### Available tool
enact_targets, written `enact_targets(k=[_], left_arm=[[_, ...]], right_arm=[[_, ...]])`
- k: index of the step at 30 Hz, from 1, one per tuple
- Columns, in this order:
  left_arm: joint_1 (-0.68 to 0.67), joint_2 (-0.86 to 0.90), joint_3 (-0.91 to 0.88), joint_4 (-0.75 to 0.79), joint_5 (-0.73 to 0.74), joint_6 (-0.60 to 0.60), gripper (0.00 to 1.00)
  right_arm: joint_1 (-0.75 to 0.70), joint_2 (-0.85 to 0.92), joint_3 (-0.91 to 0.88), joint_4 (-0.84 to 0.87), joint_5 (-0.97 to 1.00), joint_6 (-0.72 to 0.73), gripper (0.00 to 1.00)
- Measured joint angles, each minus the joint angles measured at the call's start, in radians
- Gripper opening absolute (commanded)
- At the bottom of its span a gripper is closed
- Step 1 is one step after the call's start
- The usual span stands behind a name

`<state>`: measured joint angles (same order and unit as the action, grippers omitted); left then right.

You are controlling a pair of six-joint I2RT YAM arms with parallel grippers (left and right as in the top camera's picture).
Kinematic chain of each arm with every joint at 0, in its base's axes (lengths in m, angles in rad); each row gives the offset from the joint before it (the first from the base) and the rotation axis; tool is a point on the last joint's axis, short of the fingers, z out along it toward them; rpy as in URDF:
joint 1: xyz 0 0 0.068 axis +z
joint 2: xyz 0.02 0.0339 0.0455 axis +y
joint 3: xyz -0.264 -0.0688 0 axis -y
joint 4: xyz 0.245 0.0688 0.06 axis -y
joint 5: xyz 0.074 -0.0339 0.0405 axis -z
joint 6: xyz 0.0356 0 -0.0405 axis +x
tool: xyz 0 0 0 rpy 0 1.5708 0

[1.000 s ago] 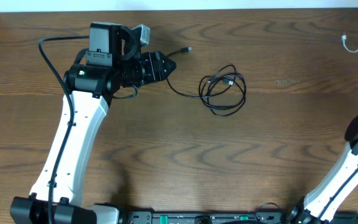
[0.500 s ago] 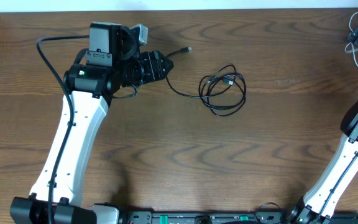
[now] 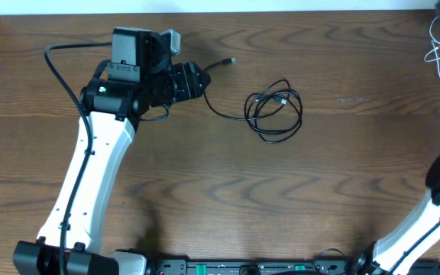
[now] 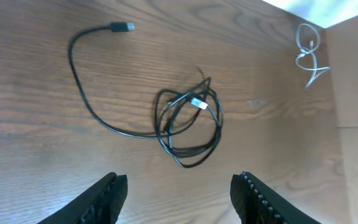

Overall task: Untangle cables
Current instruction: 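Carry the white cable to the upper right corner with the right gripper, then lower the left gripper onto the black cable coil and grasp it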

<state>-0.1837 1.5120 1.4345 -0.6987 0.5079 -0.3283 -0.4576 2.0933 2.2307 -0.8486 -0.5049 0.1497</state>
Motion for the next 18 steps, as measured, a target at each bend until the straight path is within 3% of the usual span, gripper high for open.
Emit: enact_targets(k=[7,16,18], left_arm=[[-0.090,0.104,0.000,0.021,-0.036,0.047,0.58],[-0.187,0.354,-0.009,0.258,-0.045,0.083,0.58],[-0.202,0.390,-0.010,0.294,-0.045,0.095,0.54]], right_arm=[[0.100,-0.087,0.018,-0.208,-0.133,-0.011,0.99],[0.185,-0.039,-0.046,-0.350,-0.039,-0.024,0.99],[0.195,-0.039,-0.058,-0.364,-0.016,-0.025,0.99]])
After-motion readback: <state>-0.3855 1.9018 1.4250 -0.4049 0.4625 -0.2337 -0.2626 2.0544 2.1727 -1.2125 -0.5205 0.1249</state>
